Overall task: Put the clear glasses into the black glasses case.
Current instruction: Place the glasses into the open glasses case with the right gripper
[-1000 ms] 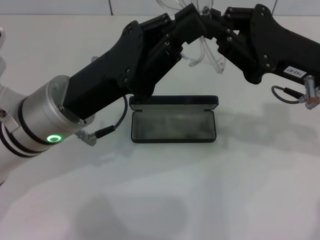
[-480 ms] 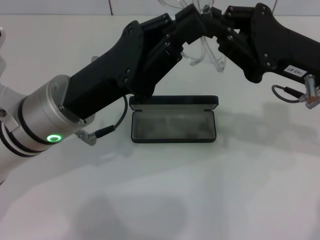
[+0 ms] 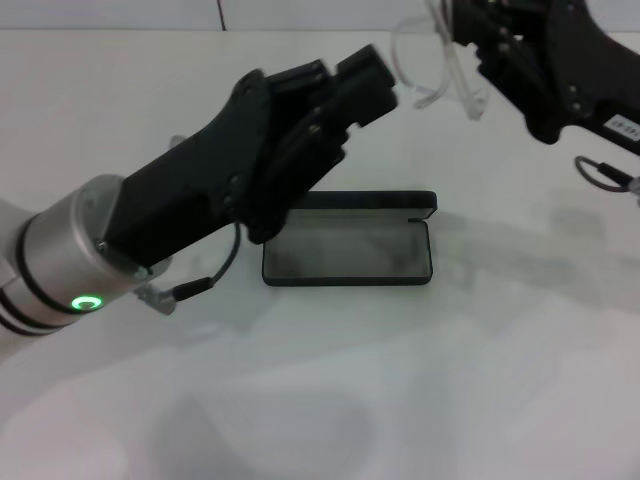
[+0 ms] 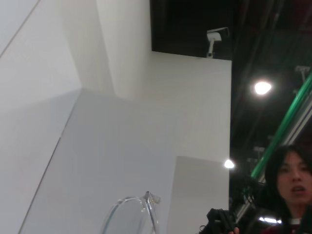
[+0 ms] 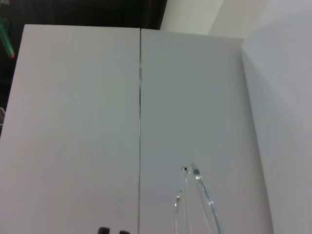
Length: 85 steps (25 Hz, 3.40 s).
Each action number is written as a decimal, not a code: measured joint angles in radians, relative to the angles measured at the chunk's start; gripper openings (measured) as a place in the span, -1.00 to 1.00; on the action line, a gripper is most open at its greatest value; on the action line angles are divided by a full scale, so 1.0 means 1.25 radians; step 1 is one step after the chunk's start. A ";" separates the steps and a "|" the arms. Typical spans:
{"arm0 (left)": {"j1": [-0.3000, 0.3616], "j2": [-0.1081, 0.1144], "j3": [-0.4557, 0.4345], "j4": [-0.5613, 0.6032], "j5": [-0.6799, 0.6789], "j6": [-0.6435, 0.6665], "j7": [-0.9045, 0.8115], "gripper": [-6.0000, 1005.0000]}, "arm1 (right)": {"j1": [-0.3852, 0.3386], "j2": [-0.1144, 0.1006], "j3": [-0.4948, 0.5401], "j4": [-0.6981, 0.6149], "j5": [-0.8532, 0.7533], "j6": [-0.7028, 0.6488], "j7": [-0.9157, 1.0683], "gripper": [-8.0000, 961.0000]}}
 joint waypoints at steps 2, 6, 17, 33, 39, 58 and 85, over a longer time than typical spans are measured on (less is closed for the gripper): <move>0.018 0.004 -0.009 0.000 0.002 0.004 0.004 -0.77 | -0.020 -0.001 0.005 -0.030 0.000 -0.001 0.003 -0.84; 0.059 0.025 -0.024 0.002 0.004 0.011 0.010 -0.77 | -0.080 -0.004 0.005 -0.137 -0.006 -0.015 0.050 -0.84; 0.189 0.135 -0.024 -0.019 0.038 0.044 0.082 -0.77 | -0.317 -0.029 0.057 -0.757 -0.275 0.038 0.371 -0.84; 0.180 0.152 -0.064 -0.116 0.055 0.032 0.144 -0.74 | -0.226 -0.004 -0.181 -1.133 -0.917 0.141 0.757 -0.84; 0.189 0.155 -0.101 -0.117 0.056 0.032 0.144 -0.74 | -0.232 -0.003 -0.284 -1.146 -0.990 0.258 0.766 -0.84; 0.194 0.157 -0.126 -0.136 0.049 0.030 0.130 -0.74 | -0.271 0.001 -0.666 -1.124 -1.361 0.718 0.909 -0.84; 0.195 0.152 -0.138 -0.136 0.054 0.030 0.105 -0.74 | -0.288 0.005 -0.740 -0.954 -1.438 1.010 0.931 -0.84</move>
